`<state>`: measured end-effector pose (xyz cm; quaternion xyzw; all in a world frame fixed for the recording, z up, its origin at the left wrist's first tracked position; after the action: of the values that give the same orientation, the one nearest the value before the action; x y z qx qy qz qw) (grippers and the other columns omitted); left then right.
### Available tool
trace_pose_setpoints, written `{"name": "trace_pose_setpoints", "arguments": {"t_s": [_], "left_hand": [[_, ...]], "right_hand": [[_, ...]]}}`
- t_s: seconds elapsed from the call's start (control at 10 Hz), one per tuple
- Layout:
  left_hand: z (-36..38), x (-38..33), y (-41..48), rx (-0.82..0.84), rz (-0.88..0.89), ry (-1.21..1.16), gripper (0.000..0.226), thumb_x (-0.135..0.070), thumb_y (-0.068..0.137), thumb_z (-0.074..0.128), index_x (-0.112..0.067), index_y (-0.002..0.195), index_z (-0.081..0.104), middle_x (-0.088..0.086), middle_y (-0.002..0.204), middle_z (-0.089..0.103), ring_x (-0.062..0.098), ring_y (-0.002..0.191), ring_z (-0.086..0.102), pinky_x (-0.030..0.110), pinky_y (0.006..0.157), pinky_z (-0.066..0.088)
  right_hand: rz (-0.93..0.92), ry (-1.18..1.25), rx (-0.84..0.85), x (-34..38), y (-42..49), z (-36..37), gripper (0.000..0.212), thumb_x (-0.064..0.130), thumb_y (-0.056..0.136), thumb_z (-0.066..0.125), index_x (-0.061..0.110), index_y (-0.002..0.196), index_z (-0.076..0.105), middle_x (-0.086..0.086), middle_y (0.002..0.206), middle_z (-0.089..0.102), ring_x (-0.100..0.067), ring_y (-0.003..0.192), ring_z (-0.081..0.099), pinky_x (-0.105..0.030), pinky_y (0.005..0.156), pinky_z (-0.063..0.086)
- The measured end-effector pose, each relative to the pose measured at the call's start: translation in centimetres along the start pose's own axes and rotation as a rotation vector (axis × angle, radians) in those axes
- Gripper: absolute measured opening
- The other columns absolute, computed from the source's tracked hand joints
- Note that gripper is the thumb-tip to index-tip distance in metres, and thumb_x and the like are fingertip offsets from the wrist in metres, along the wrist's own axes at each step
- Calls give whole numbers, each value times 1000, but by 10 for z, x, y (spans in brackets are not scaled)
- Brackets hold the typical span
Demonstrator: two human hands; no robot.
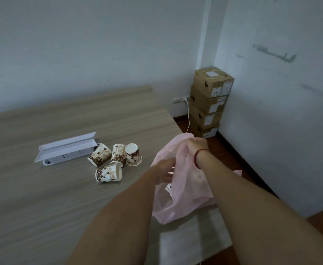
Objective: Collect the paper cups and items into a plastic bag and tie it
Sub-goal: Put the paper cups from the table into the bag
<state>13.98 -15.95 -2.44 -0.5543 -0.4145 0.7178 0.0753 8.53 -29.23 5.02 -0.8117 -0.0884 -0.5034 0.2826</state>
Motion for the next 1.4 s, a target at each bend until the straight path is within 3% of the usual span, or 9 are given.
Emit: {"name": "trace_pose_setpoints", "arguments": {"t_s": [0.2,0.3,0.4,0.5,0.6,0.8,1.0,1.2,1.4], "left_hand": [[-92,-25,12,-460,193,190,23,-10,90,47,2,94,67,22,90,64,30,85,62,30,71,42],[-132,-52,8,-709,317,505,31,-14,87,55,-8,115,67,17,115,65,31,114,58,34,96,45],[-153,-54,25,-714,246,741,61,-18,84,57,-28,142,44,15,158,22,33,147,17,46,119,18],[-168,-46,45,-671,186,835,71,-18,87,57,-29,150,27,11,163,-3,33,151,-2,50,120,9],[-177,-36,58,-611,204,871,63,-23,91,52,-23,150,28,5,162,16,31,150,8,51,120,16],[-191,-49,56,-723,301,852,43,-20,88,59,-18,131,53,2,141,41,32,124,41,43,97,42],[-192,-43,49,-746,204,889,51,-34,84,66,-16,127,47,13,127,54,36,120,47,44,95,43],[-169,-68,16,-783,395,447,50,-37,86,58,-16,131,53,14,129,57,32,123,51,39,102,39],[-99,-50,12,-456,349,-2,29,-23,92,47,-11,72,63,-1,63,63,20,68,59,20,51,51]], "right_hand": [[61,-4,-13,-10,17,24,38,16,93,46,-2,124,57,-17,102,61,-21,83,53,-27,67,39],[98,-9,-26,-13,25,45,34,15,92,47,-3,120,56,-10,88,55,-17,64,54,-22,53,38],[93,-22,41,-12,36,72,37,18,93,49,0,125,55,-16,104,64,-25,84,62,-21,50,35],[116,-37,56,-17,48,92,36,19,93,49,2,124,57,-4,85,62,-15,66,53,-17,44,33],[154,-58,21,-25,58,107,36,22,92,45,1,118,57,-6,80,58,-17,64,50,-21,47,31],[171,-86,33,-28,67,121,23,35,92,47,13,97,52,0,69,50,-12,59,47,-23,53,38],[143,-93,25,-20,60,108,37,22,91,46,4,120,59,-12,94,59,-22,78,53,-21,53,36],[90,-71,2,-1,50,75,37,18,93,46,0,123,58,-16,100,61,-30,89,59,-21,48,34],[1,-43,36,23,32,46,38,17,95,47,1,129,53,-18,131,56,-23,91,53,-13,48,39]]}}
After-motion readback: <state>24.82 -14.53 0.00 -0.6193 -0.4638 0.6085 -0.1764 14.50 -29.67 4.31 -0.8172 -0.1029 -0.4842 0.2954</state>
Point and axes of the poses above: each hand's wrist, its own y-axis towards the middle knuckle, its own z-axis out of the palm, x = y × z, the point moved 10 cm from there along y, towards the middle knuckle
